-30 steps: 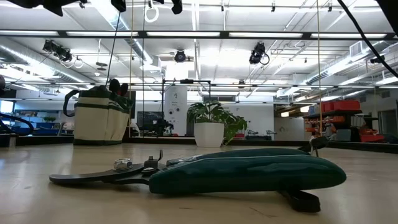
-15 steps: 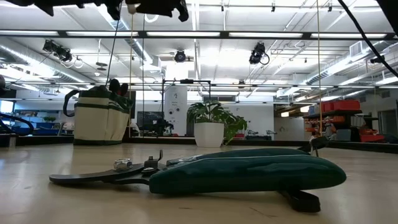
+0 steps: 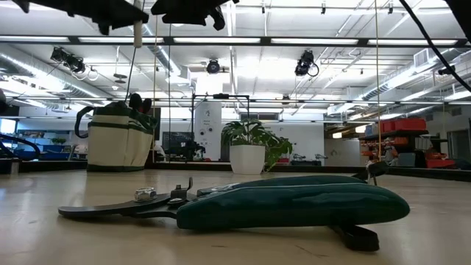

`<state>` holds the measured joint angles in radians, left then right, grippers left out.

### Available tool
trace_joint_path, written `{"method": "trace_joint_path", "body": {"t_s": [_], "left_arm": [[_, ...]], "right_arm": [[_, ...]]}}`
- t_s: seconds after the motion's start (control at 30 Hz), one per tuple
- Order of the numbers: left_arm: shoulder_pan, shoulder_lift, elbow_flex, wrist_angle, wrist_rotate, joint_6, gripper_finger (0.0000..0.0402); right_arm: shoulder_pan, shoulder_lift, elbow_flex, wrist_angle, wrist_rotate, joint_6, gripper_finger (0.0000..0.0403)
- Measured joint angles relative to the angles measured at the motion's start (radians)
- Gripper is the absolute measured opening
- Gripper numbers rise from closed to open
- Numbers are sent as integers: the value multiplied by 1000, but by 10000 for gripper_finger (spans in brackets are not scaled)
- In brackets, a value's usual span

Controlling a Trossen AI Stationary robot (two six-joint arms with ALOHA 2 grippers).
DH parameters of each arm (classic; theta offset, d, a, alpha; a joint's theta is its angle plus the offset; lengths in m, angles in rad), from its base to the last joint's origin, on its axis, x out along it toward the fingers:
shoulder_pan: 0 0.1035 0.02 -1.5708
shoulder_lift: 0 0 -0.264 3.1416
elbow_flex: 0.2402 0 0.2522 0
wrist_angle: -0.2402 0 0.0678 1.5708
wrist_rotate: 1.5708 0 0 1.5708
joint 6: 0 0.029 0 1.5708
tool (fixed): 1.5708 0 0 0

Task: Pick & Place Garden tools in Gardening bag
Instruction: Put the right light brown hand rake into the green gardening bag

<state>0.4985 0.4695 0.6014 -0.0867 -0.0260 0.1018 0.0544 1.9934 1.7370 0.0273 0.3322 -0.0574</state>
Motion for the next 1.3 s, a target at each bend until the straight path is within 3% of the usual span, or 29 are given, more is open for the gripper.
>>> {"method": "trace_joint_path", "body": {"t_s": [0.4,0.7,1.03,1.3], "left_arm": [[130,-13,-17,-60,-181,2,73],[232,-12,-150,83,-267,-44,73],[303,-12,-203,105,-390,-38,73],[340,8,-271,205,-401,-39,73]], "right_arm": [[0,0,0,0,-10,0,137],[0,0,0,1,-10,0,137],[0,0,0,2,-9,-3,137],[0,0,0,2,-10,-4,136]]}}
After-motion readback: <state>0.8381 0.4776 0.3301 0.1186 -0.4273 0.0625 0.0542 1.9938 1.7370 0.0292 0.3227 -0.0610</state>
